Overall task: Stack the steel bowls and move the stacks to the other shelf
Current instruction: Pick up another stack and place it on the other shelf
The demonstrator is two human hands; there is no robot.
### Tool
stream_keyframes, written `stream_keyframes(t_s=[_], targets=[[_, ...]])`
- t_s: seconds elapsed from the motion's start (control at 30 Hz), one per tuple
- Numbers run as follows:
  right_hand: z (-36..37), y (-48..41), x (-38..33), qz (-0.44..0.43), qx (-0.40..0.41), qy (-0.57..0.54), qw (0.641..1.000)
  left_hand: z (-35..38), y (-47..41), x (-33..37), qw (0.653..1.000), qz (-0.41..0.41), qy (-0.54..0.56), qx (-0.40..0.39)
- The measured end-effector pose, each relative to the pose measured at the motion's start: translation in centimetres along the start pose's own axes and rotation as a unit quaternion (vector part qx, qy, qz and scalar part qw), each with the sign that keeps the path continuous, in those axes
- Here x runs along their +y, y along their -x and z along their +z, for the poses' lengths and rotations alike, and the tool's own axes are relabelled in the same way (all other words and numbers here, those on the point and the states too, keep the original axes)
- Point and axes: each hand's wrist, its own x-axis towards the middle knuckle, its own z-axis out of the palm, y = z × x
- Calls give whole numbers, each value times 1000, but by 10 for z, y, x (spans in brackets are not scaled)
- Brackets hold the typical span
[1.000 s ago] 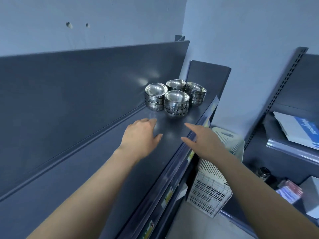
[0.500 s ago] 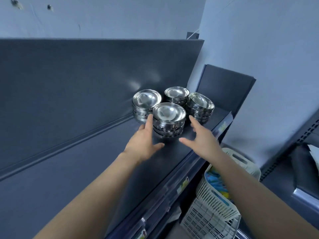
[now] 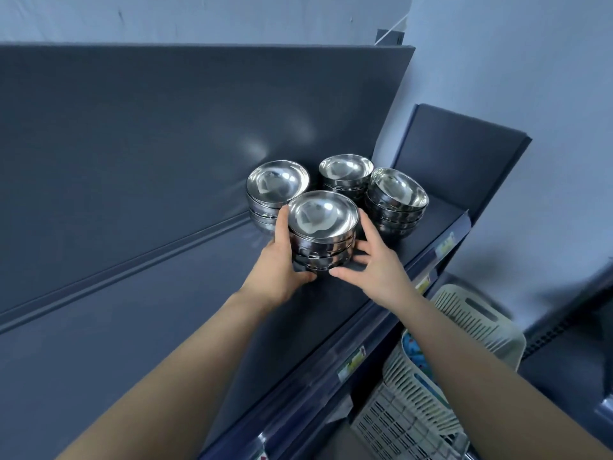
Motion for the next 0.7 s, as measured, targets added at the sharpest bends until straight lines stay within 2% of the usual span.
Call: stream_keyframes(t_s=[0.27,0.5,0.7], targets=[[21,19,-21,-54,-27,4,998,-28,46,-6,999,-6,9,47],[69,44,-75,-128,-75,-5,989,-84,122,-14,990,-2,24,140],[129,78,-138,-190,-142,-12,971,-144,208,-29,973,-30,0,227]])
